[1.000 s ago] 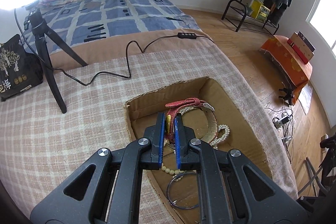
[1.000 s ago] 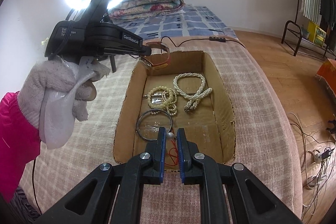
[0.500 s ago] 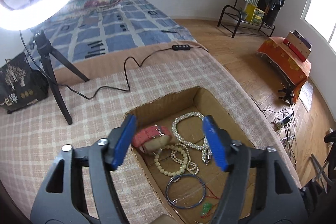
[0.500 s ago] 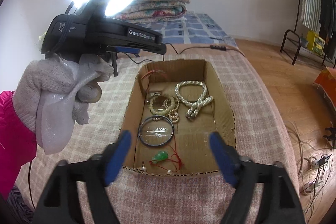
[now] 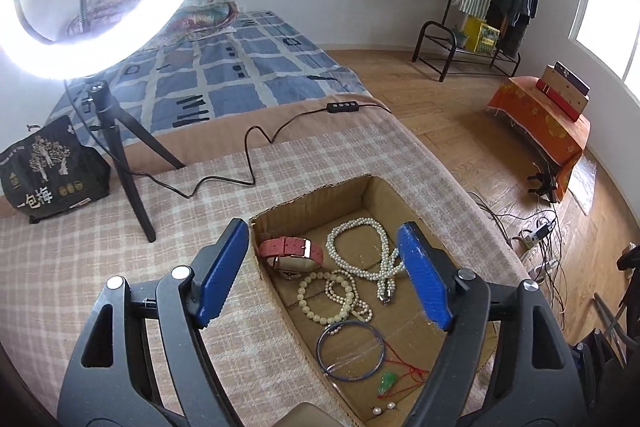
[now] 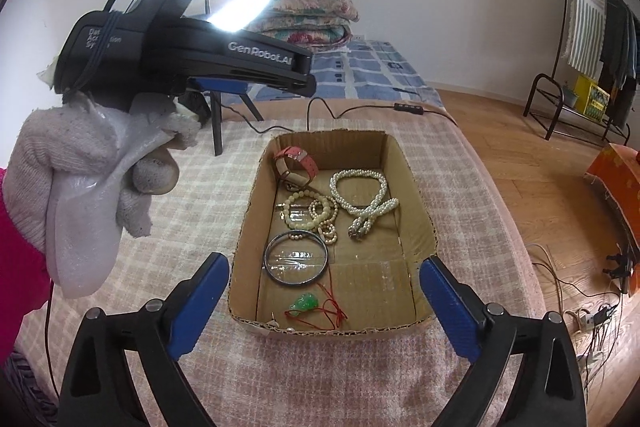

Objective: Organize jewelry

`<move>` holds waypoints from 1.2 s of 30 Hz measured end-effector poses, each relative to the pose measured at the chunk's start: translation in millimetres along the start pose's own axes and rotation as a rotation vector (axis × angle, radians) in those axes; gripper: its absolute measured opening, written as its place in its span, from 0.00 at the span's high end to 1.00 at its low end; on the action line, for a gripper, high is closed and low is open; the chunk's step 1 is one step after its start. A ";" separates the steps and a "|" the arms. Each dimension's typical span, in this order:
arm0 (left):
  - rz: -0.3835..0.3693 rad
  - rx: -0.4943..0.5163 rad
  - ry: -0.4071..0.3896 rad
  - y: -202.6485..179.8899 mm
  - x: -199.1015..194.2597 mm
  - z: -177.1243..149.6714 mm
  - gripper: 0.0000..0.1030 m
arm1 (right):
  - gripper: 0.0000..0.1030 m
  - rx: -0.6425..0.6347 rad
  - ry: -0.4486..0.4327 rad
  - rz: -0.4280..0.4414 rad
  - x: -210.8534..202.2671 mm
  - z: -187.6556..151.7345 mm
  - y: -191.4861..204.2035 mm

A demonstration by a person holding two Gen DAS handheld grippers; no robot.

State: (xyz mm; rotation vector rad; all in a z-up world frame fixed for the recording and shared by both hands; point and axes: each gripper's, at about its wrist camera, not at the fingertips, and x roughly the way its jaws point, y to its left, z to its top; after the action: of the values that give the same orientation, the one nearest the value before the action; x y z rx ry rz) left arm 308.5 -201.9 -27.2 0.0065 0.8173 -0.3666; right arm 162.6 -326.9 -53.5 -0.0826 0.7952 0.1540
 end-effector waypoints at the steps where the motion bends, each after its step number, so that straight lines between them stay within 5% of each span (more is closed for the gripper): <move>1: 0.004 0.001 -0.004 0.4 -4.2 -0.5 0.23 | 0.05 0.002 -0.006 0.000 -2.8 0.6 0.7; 17: 0.055 0.014 -0.126 14.3 -100.4 -8.3 0.21 | 0.02 0.046 -0.074 -0.028 -33.9 5.2 4.8; 22: 0.068 0.011 -0.180 23.1 -134.1 -22.9 0.07 | 0.02 0.061 -0.084 -0.045 -40.9 4.7 3.9; 36: 0.092 -0.008 -0.180 53.3 -192.9 -78.1 0.05 | 0.00 0.130 -0.130 -0.101 -57.1 4.8 -0.1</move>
State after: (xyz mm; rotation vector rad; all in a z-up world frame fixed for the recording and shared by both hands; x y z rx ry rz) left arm 149.6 -79.4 49.5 0.0033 0.6380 -0.2724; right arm 126.6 -332.4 -9.2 0.0098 0.6675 0.0117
